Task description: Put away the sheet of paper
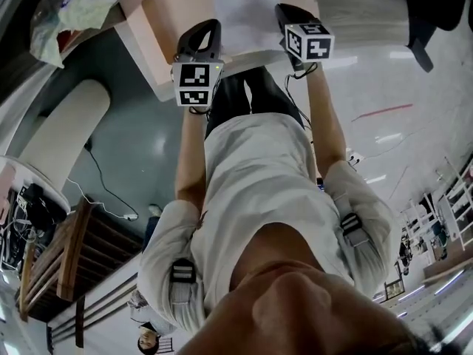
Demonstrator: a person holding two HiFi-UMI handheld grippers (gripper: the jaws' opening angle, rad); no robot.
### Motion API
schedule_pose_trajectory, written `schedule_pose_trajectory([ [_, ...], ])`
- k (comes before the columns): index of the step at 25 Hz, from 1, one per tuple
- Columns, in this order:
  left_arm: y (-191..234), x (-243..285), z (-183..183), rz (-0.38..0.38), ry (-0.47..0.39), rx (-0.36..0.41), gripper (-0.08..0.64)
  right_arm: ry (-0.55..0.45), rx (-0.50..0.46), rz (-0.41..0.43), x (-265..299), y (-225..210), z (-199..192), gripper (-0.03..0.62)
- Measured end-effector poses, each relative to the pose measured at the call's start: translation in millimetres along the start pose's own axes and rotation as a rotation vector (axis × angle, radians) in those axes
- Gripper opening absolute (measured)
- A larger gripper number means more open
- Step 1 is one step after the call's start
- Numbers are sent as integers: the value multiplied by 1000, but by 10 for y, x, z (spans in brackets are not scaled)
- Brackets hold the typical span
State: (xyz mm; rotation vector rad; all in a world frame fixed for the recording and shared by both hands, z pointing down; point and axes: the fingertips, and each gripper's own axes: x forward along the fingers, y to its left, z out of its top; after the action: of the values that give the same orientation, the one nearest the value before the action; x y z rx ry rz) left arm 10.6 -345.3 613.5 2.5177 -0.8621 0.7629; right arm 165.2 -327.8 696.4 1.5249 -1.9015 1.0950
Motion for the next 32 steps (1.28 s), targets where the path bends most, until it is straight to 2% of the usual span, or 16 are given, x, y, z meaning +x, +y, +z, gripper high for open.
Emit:
schedule_pose_trajectory([
  [12, 98, -44, -101, 32, 1, -26, 21, 35, -44, 43, 254, 272, -80, 21],
  [32, 531, -443, -363, 118, -16, -100, 21, 74, -95, 106, 671, 969, -83, 21],
])
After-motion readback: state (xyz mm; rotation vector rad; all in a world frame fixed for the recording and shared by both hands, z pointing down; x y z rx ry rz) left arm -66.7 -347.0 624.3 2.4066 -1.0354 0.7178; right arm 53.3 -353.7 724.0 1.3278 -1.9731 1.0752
